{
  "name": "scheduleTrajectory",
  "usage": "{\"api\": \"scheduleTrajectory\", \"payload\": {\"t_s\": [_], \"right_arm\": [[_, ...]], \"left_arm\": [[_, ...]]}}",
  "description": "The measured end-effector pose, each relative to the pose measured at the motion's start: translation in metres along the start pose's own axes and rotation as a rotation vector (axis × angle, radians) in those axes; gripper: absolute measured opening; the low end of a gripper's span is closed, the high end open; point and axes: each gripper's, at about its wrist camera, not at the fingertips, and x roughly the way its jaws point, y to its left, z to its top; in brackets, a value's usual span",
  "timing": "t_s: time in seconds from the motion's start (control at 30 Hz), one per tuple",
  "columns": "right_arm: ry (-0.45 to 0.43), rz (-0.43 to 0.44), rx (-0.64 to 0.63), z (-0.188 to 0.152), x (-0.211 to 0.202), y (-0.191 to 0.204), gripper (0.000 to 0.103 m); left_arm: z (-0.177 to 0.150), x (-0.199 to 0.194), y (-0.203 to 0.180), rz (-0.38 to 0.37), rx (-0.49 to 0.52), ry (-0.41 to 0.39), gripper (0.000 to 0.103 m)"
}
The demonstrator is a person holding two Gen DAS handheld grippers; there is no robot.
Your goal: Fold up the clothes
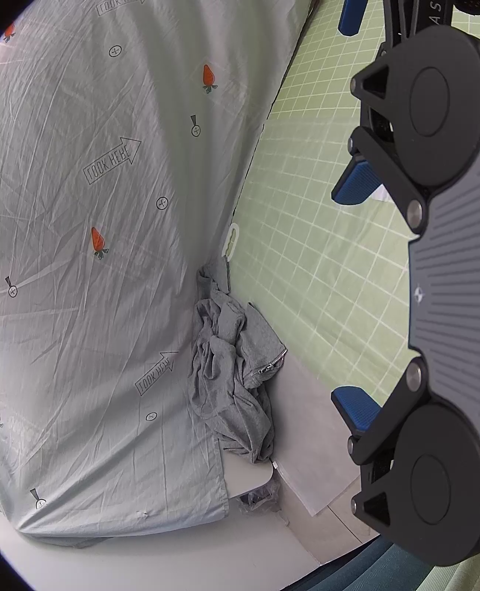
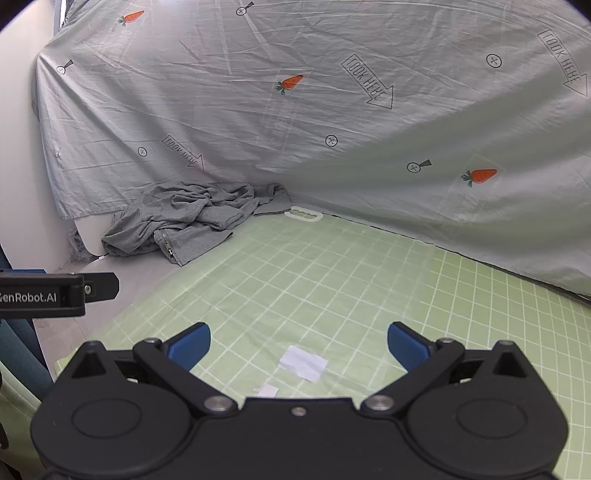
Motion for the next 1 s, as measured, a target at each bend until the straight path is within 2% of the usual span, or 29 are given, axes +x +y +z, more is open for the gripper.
{"api": "scheduleTrajectory", "payload": {"t_s": [1.0], "right_arm": [[0.011, 0.004, 0.004, -0.0022, 0.0008, -0.0040, 0.103]], "left_arm": [[0.0000, 0.0021, 0.0070, 0.005, -0.008, 0.024, 0.103]]}}
